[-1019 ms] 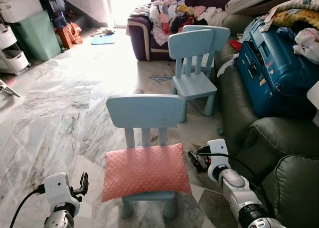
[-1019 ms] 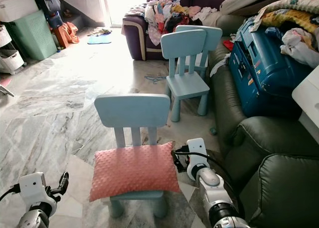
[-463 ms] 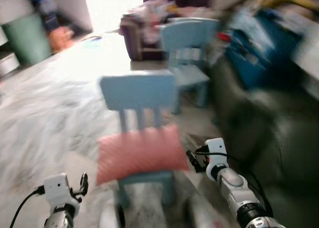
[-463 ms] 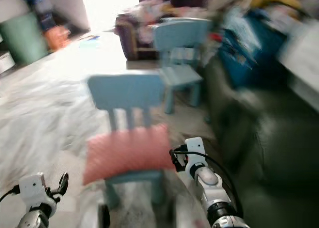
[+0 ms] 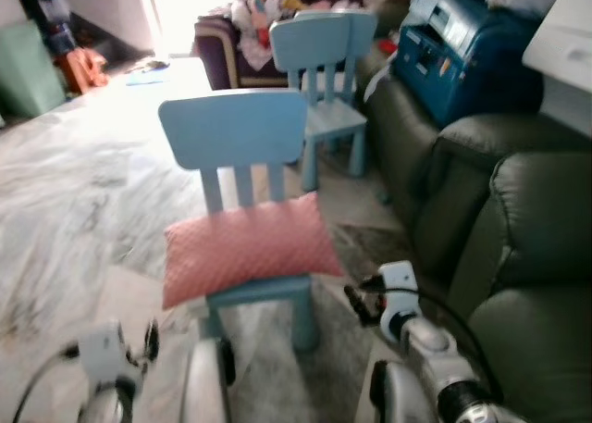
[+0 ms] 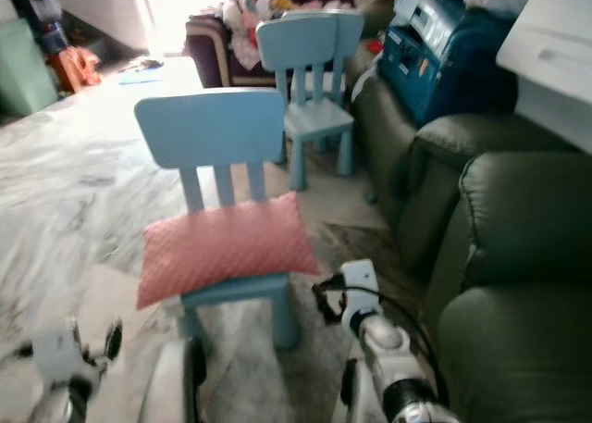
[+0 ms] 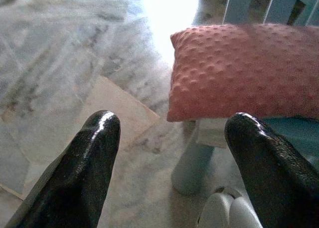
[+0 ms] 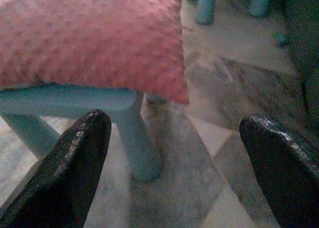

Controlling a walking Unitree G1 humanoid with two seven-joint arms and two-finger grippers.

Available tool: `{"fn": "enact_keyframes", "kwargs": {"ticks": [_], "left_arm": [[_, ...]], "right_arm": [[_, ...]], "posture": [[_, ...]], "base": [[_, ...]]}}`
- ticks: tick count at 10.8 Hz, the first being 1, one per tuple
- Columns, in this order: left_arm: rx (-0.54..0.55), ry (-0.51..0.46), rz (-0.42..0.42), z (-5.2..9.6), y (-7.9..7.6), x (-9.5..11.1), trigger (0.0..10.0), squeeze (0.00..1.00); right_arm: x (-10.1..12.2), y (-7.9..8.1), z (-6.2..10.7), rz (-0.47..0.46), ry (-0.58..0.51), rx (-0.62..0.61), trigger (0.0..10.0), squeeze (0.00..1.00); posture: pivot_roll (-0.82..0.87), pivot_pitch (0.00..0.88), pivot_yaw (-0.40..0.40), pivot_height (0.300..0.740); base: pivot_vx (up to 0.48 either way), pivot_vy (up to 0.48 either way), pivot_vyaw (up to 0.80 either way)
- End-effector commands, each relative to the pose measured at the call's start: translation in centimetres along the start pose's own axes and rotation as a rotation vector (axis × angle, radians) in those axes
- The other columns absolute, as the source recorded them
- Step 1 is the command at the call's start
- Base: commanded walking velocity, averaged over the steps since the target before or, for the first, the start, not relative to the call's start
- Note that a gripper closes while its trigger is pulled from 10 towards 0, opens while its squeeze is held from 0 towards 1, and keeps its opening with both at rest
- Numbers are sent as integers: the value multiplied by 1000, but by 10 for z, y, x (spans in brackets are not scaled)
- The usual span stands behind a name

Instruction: Move the pillow to the sofa

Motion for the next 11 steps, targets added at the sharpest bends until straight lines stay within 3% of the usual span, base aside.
{"fn": "enact_keyframes", "kwargs": {"ticks": [1, 4, 6, 8, 11], "left_arm": [[19, 14, -12, 0, 4, -3, 10000, 0], [71, 15, -41, -1, 11, -2, 10000, 0], [151, 25, -63, 0, 25, -4, 10000, 0], [171, 30, -62, 6, 27, -7, 10000, 0], [302, 0, -73, 16, 49, -2, 10000, 0]], "right_arm": [[6, 2, -3, 6, -16, 1, 10000, 0], [10, 2, -4, 10, -21, 1, 10000, 0], [17, 4, -6, 26, -41, 20, 10000, 0], [25, 7, -8, 35, -63, 41, 10000, 0], [32, 23, -9, 68, -101, 143, 10000, 0]], "posture": [[-84, 14, 29, 455], [-84, 14, 29, 440], [-84, 18, 25, 440], [-68, 27, 16, 440], [-64, 107, 19, 440]], "base": [[0, 0, 0], [0, 0, 0], [0, 0, 0], [0, 0, 0], [0, 0, 0]]}}
Point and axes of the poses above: a point about 5 cm out from each wrist's last joint towards the gripper, its own z axis pointing back from the gripper into the wrist, its own x axis along the axis of the wrist's last joint, y = z × x, the point moved 2 cm from there along -z, pointing out of the wrist towards the gripper, and after that the axes turned 12 degrees about -z, right-handed, at the moved point
